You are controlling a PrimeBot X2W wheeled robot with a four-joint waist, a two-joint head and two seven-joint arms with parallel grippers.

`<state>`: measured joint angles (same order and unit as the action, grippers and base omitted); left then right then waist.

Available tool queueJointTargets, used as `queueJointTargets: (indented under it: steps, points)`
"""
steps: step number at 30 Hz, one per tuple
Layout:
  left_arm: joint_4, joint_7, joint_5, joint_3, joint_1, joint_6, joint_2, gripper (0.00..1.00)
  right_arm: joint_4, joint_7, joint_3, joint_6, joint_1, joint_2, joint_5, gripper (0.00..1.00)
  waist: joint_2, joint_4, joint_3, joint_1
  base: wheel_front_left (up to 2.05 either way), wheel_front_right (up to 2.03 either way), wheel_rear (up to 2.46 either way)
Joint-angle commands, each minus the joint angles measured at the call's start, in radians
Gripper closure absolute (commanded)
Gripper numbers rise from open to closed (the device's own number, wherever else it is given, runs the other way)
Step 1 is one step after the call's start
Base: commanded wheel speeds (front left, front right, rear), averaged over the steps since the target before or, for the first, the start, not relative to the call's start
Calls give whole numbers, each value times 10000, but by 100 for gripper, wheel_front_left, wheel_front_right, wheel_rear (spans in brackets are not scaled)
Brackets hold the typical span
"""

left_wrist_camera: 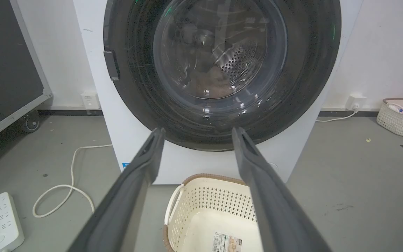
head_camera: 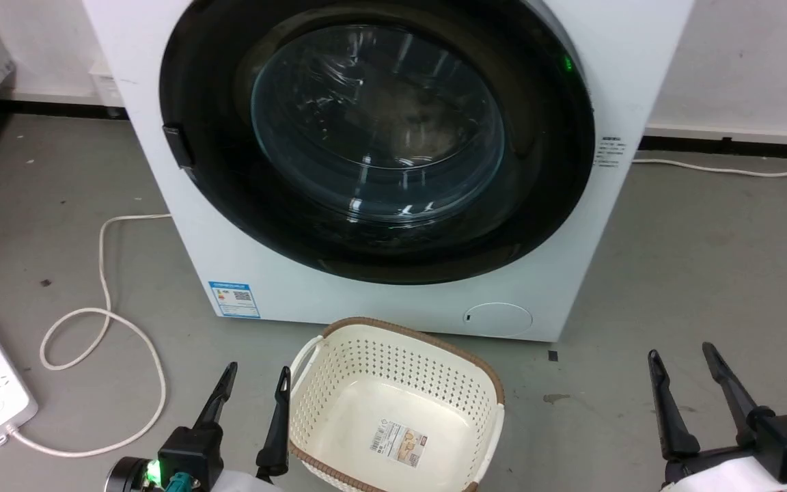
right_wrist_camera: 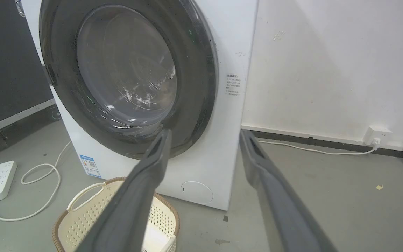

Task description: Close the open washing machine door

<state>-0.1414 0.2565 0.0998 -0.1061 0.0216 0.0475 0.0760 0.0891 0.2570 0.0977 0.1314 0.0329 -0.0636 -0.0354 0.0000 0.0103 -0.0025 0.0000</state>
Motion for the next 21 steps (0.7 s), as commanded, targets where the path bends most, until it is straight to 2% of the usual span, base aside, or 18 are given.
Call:
queueJointTargets:
  steps: [1,7,8,21]
  points:
    - [-91,53,-16,39,52,58,8,0,110,10,23,-7,167,72,22,0,0,-85,7,0,0,0,0]
    - [-273,53,-38,77,-14,94,-28,0,396,28,-133,-7,204,117,26,0,0,-175,11,0,0,0,0]
    - [-268,0,-4,44,-3,59,-12,100,378,0,-129,0,55,61,-2,100,0,-176,11,0,0,0,0]
    - [-149,-203,-73,93,-18,19,-26,100,285,-189,-185,1,19,66,22,100,0,-169,13,0,0,0,0]
